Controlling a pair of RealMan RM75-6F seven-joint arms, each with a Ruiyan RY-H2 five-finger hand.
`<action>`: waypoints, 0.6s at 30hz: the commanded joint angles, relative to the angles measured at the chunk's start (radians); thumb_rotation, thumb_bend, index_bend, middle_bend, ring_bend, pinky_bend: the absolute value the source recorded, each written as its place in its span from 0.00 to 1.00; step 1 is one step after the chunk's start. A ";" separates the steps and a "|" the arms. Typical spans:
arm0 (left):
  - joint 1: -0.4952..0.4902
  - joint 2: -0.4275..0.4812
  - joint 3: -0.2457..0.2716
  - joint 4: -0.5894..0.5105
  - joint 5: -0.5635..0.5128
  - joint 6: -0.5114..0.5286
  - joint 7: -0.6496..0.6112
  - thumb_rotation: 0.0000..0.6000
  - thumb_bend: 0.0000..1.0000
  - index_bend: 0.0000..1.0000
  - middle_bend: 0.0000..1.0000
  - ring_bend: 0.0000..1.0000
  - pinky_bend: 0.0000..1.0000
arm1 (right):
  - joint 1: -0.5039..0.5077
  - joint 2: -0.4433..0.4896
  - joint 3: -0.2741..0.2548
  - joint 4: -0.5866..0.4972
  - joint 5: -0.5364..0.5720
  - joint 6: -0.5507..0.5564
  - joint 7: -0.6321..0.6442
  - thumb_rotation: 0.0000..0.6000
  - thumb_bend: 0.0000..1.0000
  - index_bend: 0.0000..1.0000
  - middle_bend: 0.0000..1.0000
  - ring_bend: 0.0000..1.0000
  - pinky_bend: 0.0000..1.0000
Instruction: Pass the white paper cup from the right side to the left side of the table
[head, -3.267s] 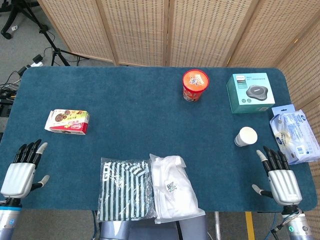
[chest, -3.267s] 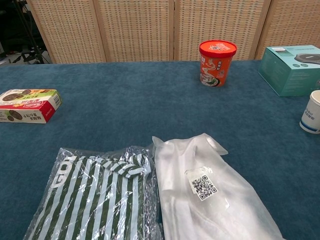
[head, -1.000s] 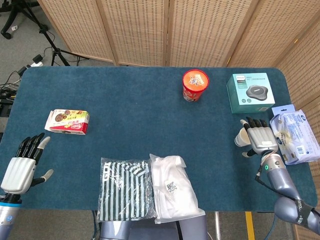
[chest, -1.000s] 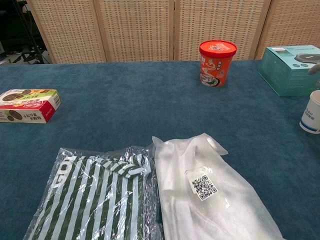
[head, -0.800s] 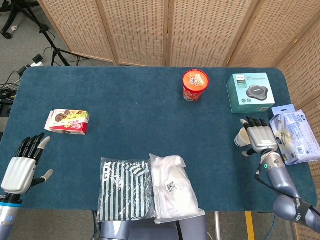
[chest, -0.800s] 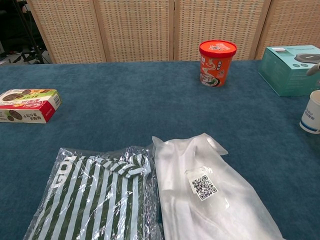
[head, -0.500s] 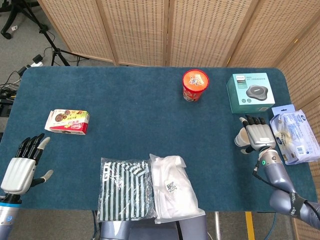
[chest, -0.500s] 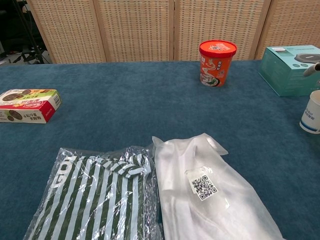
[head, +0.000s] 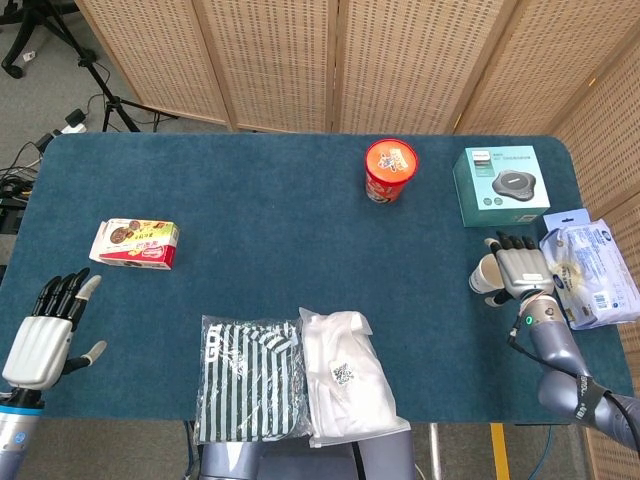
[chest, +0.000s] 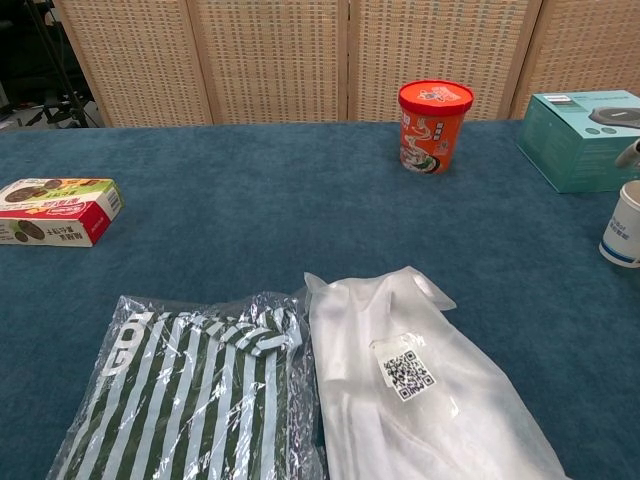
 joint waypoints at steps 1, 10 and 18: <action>0.001 0.001 0.001 -0.001 0.002 0.002 0.000 1.00 0.21 0.00 0.00 0.00 0.00 | 0.002 -0.009 -0.008 0.017 -0.002 -0.005 0.010 1.00 0.16 0.14 0.00 0.00 0.00; 0.002 0.006 0.004 -0.005 0.002 0.000 -0.003 1.00 0.21 0.00 0.00 0.00 0.00 | 0.004 -0.028 -0.017 0.045 -0.021 0.001 0.035 1.00 0.20 0.25 0.00 0.00 0.00; 0.003 0.008 0.005 -0.006 0.003 0.000 -0.006 1.00 0.21 0.00 0.00 0.00 0.00 | 0.009 -0.043 -0.027 0.064 -0.012 0.001 0.038 1.00 0.22 0.31 0.00 0.00 0.00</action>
